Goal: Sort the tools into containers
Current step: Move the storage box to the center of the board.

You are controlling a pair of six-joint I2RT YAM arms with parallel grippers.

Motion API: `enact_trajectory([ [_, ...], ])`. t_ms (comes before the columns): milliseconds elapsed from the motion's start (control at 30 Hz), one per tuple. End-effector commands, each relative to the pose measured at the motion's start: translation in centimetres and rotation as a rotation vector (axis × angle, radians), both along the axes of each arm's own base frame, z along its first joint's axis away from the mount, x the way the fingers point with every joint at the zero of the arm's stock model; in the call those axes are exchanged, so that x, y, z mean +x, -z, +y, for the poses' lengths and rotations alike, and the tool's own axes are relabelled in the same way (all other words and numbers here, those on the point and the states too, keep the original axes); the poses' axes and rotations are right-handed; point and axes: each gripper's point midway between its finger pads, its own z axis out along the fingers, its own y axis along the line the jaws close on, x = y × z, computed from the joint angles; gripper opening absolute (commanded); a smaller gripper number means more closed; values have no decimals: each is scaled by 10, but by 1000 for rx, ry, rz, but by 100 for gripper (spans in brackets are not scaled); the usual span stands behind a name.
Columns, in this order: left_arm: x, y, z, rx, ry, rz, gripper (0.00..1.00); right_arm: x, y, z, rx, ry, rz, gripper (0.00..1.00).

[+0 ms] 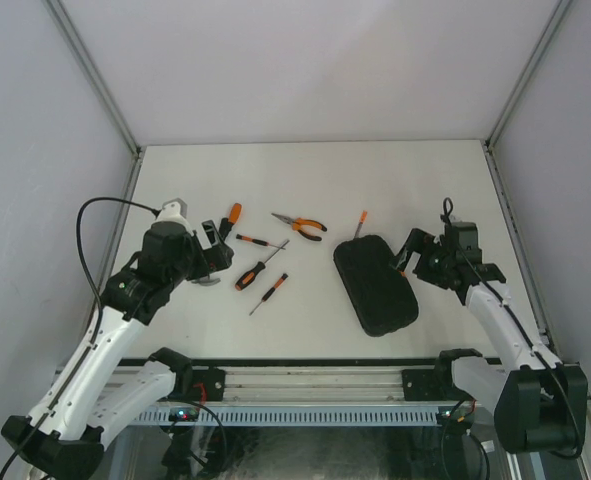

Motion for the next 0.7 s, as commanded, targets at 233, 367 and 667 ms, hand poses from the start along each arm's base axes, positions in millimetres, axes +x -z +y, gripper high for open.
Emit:
enact_trajectory([
  [233, 8, -16, 0, -17, -17, -45, 99, -30, 12, 26, 129, -1, 32, 93],
  [367, 11, -14, -1, -16, -10, -47, 100, -39, 11, 46, 173, -43, 37, 93],
  [667, 20, -10, -4, -1, -8, -48, 100, -67, 2, 94, 258, -137, 42, 92],
])
